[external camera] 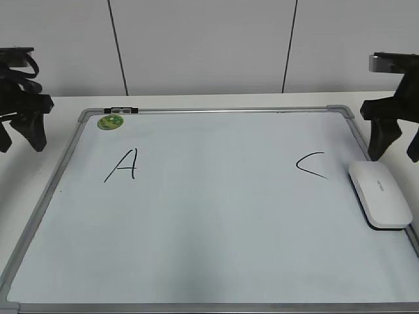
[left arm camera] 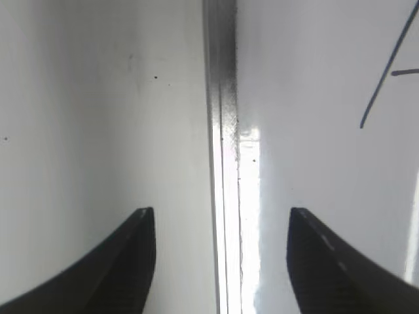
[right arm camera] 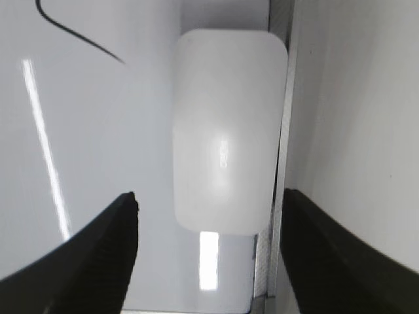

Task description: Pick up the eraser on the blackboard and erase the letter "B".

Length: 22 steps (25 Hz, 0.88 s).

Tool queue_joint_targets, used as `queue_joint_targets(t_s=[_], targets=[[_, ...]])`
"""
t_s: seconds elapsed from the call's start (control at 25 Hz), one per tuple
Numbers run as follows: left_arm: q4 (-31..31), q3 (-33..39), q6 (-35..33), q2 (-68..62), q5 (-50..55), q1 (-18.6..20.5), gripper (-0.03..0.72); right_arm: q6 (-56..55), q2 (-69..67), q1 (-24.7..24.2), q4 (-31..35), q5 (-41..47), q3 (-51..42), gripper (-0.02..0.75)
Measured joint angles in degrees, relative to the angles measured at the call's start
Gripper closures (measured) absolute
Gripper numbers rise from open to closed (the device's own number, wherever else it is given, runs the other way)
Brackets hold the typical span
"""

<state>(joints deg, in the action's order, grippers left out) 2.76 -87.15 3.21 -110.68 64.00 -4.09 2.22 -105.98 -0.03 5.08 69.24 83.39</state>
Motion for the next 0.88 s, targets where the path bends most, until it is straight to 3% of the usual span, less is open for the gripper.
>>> queue_joint_targets(t_s=[0.48,0.88], targets=[[-0.04,24.17,0.00,24.25,-8.58,-0.39,0.260,-0.12,25.31,0.00,4.60,-13.76,-24.72,0.236],[-1.77,40.24,0.00,48.17,-12.51,-0.39,0.269,0.27,39.93,0.00,5.29,-15.39,-35.71,0.237]])
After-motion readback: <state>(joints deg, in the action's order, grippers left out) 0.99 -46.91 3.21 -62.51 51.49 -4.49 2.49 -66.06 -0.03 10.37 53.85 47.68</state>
